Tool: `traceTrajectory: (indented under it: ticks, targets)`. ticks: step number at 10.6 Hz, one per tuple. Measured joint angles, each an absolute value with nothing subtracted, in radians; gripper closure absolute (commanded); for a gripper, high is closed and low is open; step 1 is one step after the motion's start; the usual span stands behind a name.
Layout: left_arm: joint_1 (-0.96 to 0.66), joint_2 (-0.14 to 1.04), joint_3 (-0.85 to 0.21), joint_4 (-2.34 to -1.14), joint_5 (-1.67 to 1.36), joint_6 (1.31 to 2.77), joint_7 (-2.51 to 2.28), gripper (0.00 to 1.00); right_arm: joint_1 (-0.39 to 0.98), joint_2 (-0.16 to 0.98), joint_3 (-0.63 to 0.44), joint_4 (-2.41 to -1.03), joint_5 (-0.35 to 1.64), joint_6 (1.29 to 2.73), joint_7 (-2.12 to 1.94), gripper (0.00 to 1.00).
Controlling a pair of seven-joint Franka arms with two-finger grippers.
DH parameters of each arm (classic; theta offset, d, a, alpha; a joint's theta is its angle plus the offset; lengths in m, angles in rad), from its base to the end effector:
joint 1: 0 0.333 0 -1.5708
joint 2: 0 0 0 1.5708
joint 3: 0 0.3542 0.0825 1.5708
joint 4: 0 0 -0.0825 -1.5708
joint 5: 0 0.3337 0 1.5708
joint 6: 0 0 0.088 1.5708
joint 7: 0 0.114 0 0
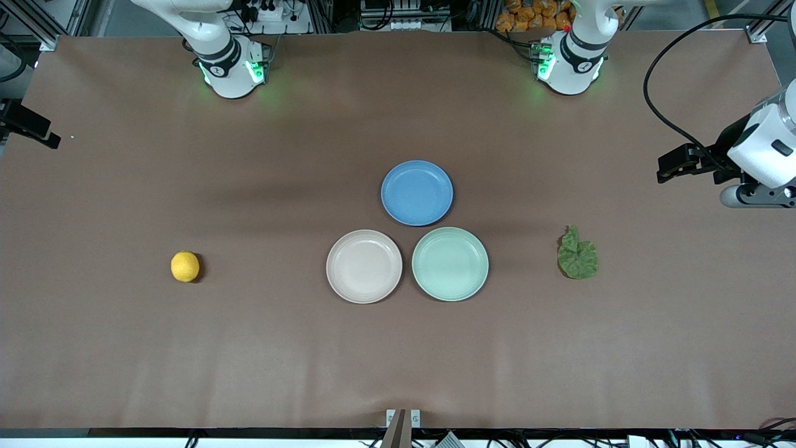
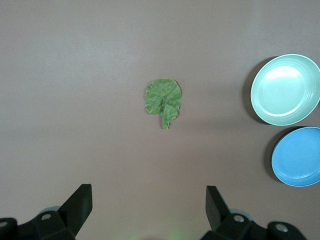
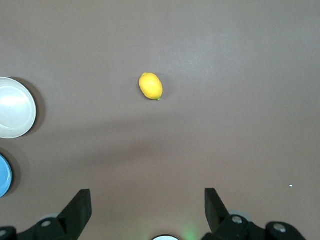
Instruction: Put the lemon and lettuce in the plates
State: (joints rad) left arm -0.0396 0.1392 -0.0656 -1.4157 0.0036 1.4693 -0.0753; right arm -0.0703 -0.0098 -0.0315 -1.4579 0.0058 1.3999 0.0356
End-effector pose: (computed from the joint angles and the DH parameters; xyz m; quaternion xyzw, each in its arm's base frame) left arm 0.5384 -0.0533 0.6392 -0.9990 0.0147 0.0427 0.0011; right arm 0.4801 -0.0484 0.6926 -0.9974 0.0682 0.0240 0.0038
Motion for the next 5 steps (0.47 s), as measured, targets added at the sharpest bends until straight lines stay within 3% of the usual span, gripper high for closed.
traceTrajectory:
  ticks: [5]
  targets:
    - [-0.04,0.139,-0.066,-1.416,0.004,1.469,-0.075,0.0,-0.07,-0.002,-0.032,-1.458,0.006,1.396,0.036,0.0]
